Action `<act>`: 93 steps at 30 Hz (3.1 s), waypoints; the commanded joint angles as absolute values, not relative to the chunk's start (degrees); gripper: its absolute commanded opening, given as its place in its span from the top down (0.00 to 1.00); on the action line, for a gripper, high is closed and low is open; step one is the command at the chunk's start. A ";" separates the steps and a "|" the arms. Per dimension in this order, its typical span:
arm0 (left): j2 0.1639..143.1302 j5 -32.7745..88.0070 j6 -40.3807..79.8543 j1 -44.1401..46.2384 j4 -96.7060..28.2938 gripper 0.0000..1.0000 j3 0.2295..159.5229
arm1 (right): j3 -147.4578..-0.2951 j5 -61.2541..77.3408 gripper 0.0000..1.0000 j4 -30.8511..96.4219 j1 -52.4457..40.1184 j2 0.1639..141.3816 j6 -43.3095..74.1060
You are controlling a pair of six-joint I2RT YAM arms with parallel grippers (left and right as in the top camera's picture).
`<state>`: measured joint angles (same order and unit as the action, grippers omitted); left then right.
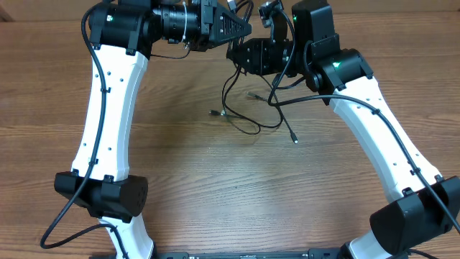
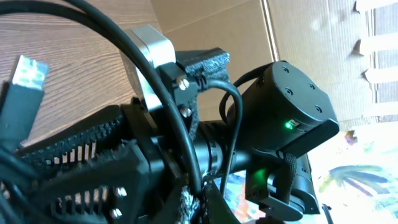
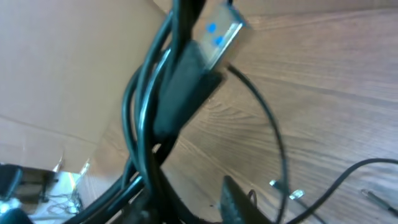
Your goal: Untangle cables
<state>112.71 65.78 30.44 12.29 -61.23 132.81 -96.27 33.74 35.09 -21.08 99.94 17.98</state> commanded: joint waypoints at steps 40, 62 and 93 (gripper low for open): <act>116.99 7.35 16.91 11.66 -80.82 0.96 131.15 | -96.20 3.36 0.96 74.41 -14.61 85.95 30.46; 113.60 54.15 -1.34 10.15 -76.20 0.96 132.57 | -89.17 33.50 0.35 57.98 -12.91 87.07 11.94; 113.67 84.16 14.70 9.89 -55.31 0.96 132.60 | -89.17 18.85 0.50 33.36 -19.88 105.73 38.83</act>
<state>115.68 79.88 11.97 9.76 -57.23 131.50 -88.95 23.49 33.78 -19.92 103.53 34.61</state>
